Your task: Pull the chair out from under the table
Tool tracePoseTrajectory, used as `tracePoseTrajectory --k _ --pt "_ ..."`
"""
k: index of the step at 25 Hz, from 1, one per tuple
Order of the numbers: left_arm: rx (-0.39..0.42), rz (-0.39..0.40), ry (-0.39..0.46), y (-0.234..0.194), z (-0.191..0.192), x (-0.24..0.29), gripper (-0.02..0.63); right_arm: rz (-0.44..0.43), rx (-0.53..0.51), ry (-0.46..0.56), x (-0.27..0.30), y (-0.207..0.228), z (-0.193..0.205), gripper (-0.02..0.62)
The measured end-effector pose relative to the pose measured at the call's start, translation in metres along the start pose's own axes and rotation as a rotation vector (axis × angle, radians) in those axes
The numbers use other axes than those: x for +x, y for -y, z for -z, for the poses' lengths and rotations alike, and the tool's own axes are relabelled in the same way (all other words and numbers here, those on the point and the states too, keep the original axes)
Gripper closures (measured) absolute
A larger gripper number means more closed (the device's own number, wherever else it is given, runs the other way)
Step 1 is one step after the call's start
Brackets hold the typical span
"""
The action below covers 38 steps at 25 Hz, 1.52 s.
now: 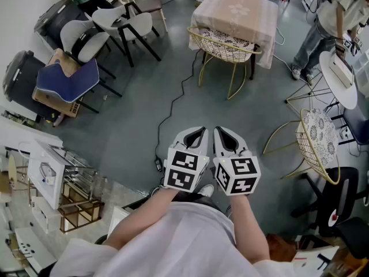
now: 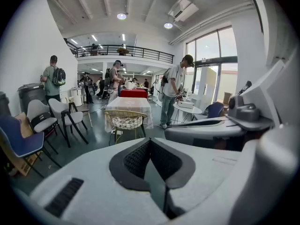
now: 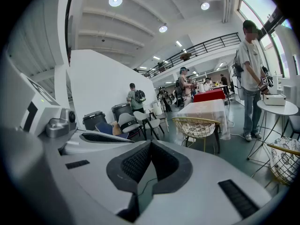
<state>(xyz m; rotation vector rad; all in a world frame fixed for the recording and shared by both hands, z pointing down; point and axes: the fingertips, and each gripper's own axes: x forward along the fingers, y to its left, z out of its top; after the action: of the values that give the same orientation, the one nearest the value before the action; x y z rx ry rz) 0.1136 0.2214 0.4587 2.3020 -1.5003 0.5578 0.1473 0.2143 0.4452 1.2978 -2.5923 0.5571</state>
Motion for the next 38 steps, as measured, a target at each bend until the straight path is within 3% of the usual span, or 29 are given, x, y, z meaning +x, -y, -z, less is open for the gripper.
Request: tracePoseTrajectory --k 8,16,24,38 --pt "-0.002 0.008 0.012 0.005 -0.007 0.001 0.601 -0.025 0.035 -0.029 0.001 -0.001 0.007 0.592" --pt "-0.053 0.035 -0.001 -0.022 -0.008 0.019 0.601 -0.020 0.025 -0.081 0.029 -0.003 0.009 0.592" --pt "-0.092 0.155 -0.029 -0.050 -0.029 0.056 0.601 0.033 0.053 -0.078 0.075 0.013 -0.015 0.594" --pt "-0.061 0.311 -0.058 -0.126 -0.083 0.104 0.601 0.115 0.089 -0.084 0.169 0.025 -0.071 0.592"
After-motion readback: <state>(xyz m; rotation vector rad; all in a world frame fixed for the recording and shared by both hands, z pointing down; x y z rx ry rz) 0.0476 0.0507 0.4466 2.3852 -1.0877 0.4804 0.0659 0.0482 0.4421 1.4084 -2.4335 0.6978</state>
